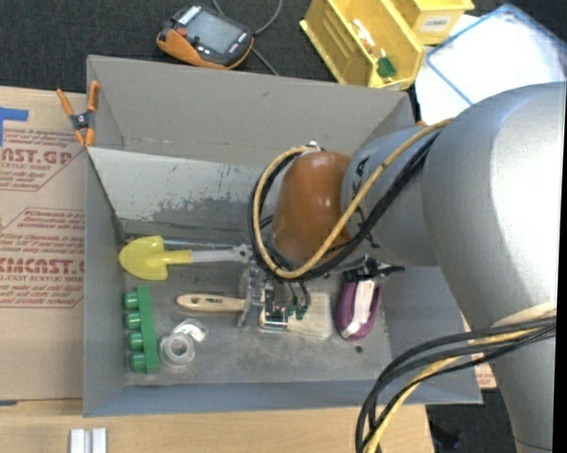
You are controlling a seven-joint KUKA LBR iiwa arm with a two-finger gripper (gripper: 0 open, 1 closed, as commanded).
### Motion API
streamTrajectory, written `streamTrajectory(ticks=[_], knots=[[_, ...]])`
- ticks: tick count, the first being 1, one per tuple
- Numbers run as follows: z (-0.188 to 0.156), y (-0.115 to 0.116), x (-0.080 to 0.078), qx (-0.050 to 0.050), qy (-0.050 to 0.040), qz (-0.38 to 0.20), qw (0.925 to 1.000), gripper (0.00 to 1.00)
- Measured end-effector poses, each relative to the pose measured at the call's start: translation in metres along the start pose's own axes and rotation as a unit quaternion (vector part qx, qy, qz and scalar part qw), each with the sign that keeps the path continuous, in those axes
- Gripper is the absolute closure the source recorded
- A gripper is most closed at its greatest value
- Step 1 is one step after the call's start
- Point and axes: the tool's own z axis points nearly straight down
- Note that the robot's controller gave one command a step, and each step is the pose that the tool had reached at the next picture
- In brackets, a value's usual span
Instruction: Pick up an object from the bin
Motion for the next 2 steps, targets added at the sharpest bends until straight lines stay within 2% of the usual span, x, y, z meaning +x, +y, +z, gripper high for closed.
streamTrajectory(ticks=[1, 2], knots=[[-0.025, -0.001, 0.003, 0.001, 0.0059, 0.0, 1.0, 1.0], [-0.058, 0.001, 0.001, 0.0, 0.0022, 0.0, 1.0, 1.0]])
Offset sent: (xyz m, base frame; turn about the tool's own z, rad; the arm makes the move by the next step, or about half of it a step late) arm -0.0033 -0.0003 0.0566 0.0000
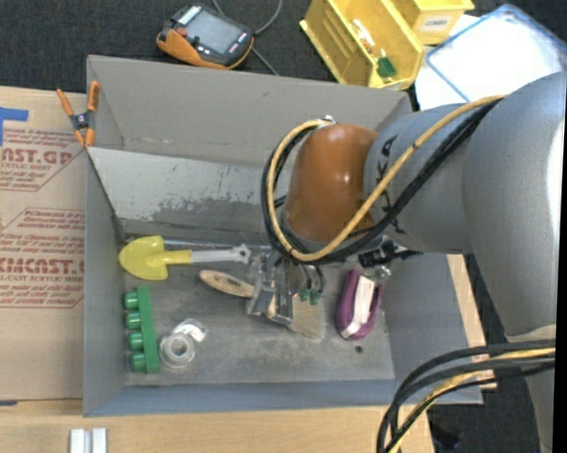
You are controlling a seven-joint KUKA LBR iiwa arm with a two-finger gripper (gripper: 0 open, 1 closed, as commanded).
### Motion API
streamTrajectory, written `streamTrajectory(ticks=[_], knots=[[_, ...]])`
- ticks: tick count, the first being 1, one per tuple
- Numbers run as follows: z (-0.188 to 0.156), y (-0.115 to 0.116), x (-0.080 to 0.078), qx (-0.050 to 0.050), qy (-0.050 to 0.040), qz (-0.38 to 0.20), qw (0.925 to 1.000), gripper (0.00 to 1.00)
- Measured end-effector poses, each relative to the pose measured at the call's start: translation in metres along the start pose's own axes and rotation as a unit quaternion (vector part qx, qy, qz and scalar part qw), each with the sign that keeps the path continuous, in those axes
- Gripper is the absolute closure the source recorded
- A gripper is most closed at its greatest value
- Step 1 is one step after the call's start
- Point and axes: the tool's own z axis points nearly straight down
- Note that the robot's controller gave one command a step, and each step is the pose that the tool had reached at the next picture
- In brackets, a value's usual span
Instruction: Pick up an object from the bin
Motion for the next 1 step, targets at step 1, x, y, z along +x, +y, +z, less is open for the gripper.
streamTrajectory(ticks=[1], knots=[[-0.0062, 0.0, 0.0005, 0.0, 0.0006, 0.0, 1.0, 1.0]])
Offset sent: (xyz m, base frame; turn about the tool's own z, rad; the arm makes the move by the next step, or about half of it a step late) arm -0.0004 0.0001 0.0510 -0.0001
